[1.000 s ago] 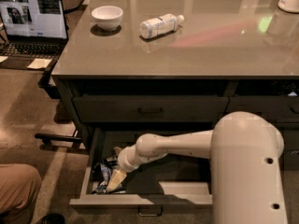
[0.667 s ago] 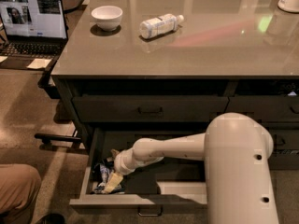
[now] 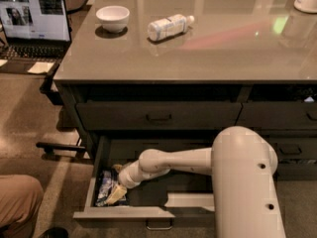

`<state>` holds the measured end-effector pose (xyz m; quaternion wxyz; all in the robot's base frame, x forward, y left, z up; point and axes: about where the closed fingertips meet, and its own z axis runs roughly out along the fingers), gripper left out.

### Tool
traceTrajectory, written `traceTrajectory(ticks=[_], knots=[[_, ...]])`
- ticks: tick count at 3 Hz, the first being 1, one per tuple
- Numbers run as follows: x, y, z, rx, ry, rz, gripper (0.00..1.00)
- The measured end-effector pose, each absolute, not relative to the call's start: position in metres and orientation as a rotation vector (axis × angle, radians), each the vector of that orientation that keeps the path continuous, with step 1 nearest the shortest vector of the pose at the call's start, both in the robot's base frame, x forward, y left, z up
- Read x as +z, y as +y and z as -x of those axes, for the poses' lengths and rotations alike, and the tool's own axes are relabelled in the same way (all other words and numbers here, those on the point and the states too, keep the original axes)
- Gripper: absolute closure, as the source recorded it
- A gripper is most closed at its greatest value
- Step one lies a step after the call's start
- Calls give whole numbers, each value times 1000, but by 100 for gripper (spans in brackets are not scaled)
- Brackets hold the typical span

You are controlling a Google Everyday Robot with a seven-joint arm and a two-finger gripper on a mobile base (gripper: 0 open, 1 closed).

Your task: Pick blue chip bag from middle drawer and place on counter

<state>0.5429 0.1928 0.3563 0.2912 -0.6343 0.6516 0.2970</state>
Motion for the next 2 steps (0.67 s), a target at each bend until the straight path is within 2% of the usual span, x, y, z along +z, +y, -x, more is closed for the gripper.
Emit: traceTrajectory(ticks=[2], knots=[[361, 191, -543, 808, 1724, 1679, 80]])
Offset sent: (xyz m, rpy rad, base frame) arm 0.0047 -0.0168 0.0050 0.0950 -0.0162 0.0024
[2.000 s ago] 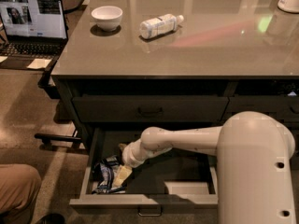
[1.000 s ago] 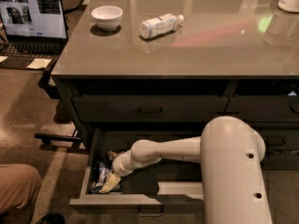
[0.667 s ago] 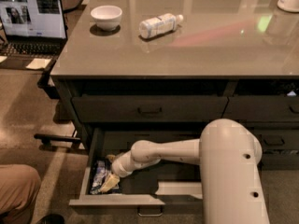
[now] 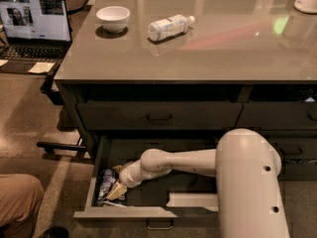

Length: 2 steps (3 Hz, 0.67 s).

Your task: Pick blue chip bag from middle drawer and place on counter

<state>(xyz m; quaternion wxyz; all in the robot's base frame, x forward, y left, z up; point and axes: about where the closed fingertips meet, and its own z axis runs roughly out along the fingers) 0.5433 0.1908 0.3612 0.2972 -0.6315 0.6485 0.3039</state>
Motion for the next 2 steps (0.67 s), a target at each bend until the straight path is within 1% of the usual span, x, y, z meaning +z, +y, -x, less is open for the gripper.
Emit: traceTrajectory(ticks=[1, 2], knots=[[380, 175, -542, 821, 1681, 1665, 100], [405, 139, -537, 793, 1691, 1685, 100]])
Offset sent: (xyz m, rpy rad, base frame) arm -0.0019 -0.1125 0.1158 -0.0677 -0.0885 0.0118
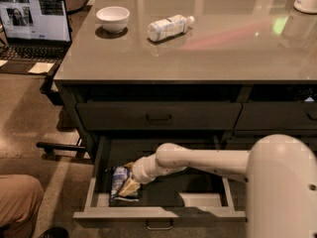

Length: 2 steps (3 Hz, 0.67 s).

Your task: Pick blue chip bag from middle drawer and place on counter

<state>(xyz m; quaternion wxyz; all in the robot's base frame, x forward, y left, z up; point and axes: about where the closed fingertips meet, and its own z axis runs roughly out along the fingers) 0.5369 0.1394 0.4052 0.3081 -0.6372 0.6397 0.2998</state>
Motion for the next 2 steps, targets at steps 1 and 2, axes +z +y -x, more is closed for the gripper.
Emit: traceTrajectory(ticks=[1, 2], knots=[[450, 94, -540, 700, 1723, 1732, 100], [497, 54, -548, 620, 1738, 1766, 100]])
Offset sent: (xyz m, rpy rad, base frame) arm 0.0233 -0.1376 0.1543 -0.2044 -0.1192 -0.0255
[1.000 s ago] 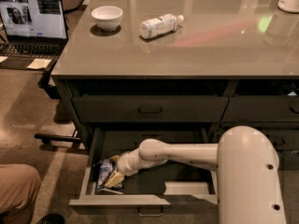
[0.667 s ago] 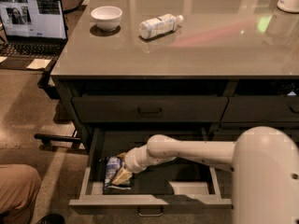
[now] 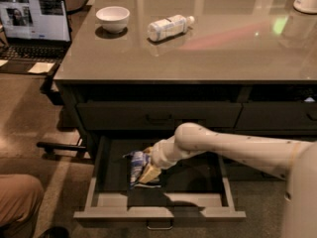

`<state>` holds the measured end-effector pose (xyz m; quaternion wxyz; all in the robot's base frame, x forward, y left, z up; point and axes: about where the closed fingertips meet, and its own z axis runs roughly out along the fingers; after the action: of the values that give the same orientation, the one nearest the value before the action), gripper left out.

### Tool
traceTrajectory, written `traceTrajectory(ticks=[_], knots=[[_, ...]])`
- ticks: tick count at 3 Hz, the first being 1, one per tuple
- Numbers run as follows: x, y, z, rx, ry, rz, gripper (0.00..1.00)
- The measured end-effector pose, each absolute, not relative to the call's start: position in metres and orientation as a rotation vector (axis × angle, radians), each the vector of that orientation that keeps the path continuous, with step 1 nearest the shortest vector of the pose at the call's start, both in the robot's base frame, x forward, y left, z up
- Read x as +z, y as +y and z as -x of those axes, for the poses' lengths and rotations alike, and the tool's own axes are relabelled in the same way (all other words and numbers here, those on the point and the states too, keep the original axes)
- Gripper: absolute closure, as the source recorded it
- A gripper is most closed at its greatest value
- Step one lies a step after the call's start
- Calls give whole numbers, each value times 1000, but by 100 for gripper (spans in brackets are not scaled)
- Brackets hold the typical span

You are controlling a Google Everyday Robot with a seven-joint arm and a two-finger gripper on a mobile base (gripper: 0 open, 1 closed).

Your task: Pick blue chip bag from middle drawer and place on counter

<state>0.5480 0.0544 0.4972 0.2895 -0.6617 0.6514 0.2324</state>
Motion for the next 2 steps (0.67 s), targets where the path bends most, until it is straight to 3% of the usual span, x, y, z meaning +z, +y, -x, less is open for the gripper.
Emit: traceTrajectory(ticks=[2], knots=[[601, -15, -565, 541, 1690, 1839, 100]])
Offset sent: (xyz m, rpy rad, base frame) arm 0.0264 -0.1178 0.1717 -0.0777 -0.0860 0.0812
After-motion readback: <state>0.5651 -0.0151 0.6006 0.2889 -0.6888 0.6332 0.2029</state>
